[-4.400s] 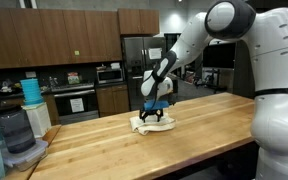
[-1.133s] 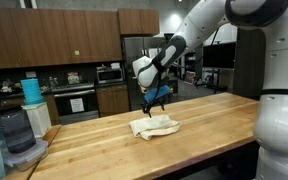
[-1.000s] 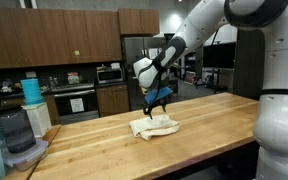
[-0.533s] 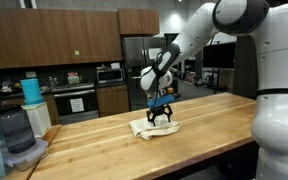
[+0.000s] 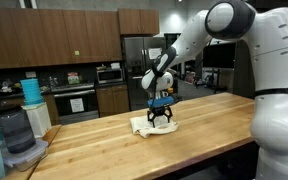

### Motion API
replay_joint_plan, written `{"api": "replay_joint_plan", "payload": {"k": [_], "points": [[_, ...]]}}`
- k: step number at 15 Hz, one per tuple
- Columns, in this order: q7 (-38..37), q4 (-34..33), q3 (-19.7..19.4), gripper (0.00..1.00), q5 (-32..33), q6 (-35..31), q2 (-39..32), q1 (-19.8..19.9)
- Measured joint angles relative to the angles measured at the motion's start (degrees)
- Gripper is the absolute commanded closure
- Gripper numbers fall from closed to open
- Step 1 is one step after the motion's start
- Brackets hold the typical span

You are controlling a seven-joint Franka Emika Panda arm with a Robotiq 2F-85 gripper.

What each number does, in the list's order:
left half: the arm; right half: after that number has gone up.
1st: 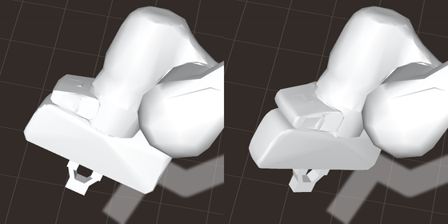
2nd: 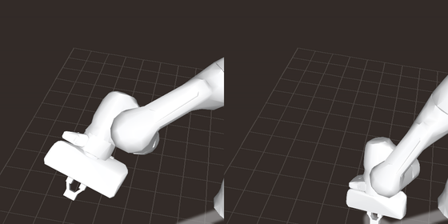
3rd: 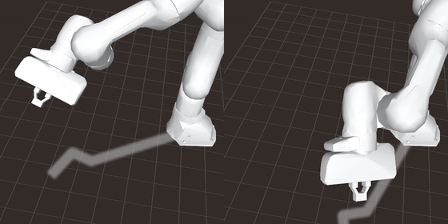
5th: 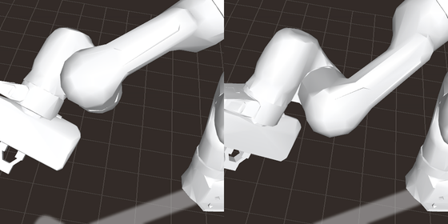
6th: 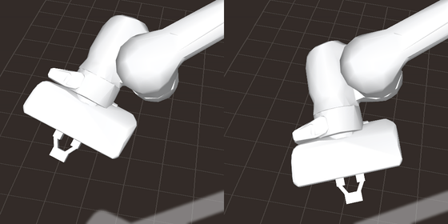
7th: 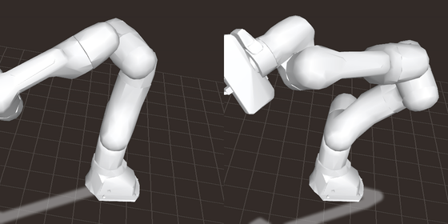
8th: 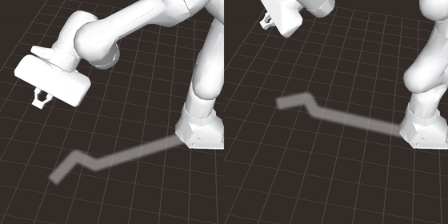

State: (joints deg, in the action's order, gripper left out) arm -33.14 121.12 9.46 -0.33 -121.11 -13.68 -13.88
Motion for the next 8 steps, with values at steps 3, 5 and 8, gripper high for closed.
{"api": "replay_joint_plan", "payload": {"k": [3, 5, 8], "points": [[0.0, -1.3, -0.4, 0.0, 0.0, 0.0, -0.9, 0.0], [0.0, -2.1, -0.5, 0.0, 0.2, -0.1, -1.5, -0.1], [1.6, -2.9, -0.6, 0.0, 2.9, -1.5, -2.0, -0.5]]}}
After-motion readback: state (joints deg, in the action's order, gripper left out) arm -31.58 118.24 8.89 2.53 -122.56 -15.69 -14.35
